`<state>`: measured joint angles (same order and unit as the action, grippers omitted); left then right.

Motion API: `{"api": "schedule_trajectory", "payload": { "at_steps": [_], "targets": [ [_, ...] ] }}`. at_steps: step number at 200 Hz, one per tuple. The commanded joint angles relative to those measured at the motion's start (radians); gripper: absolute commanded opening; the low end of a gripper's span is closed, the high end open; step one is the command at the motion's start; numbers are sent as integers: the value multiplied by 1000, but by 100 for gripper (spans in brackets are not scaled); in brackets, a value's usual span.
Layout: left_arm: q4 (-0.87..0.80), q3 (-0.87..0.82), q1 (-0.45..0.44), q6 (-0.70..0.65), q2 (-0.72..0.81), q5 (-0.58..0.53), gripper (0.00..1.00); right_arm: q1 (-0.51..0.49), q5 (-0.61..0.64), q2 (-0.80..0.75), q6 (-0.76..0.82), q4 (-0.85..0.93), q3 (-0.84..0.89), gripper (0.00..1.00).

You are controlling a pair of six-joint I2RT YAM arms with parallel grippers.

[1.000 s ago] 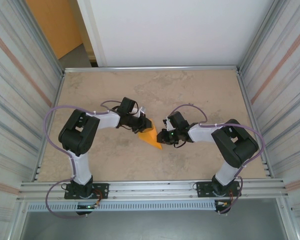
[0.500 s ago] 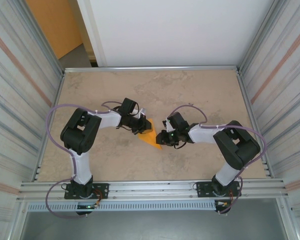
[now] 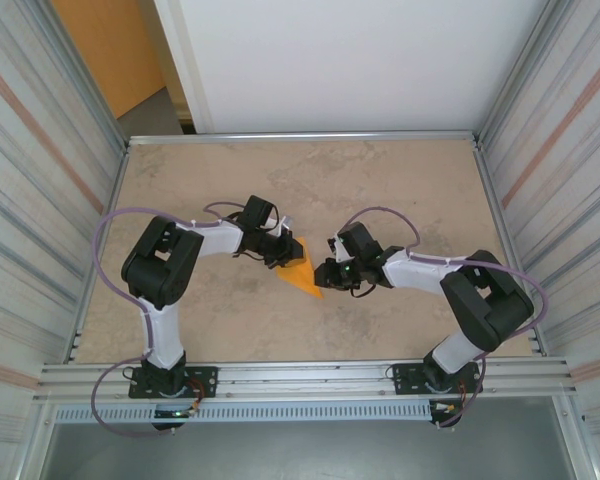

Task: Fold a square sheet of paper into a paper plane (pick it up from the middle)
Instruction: Fourth fold the wing at the center of the table.

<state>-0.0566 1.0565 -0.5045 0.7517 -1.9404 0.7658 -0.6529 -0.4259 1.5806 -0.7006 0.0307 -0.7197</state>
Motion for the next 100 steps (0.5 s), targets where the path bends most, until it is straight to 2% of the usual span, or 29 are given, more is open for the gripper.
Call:
{"api": "schedule_trajectory", "payload": {
  "at_steps": [1,100],
  "targets": [
    [-27,22,-4,-25,-15,-2,13,-2,-22,28,-22,8,-7,23],
    [-32,28,-4,-29,-24,-2,12,-3,-41,66,-26,-6,20,14]
  ]
}}
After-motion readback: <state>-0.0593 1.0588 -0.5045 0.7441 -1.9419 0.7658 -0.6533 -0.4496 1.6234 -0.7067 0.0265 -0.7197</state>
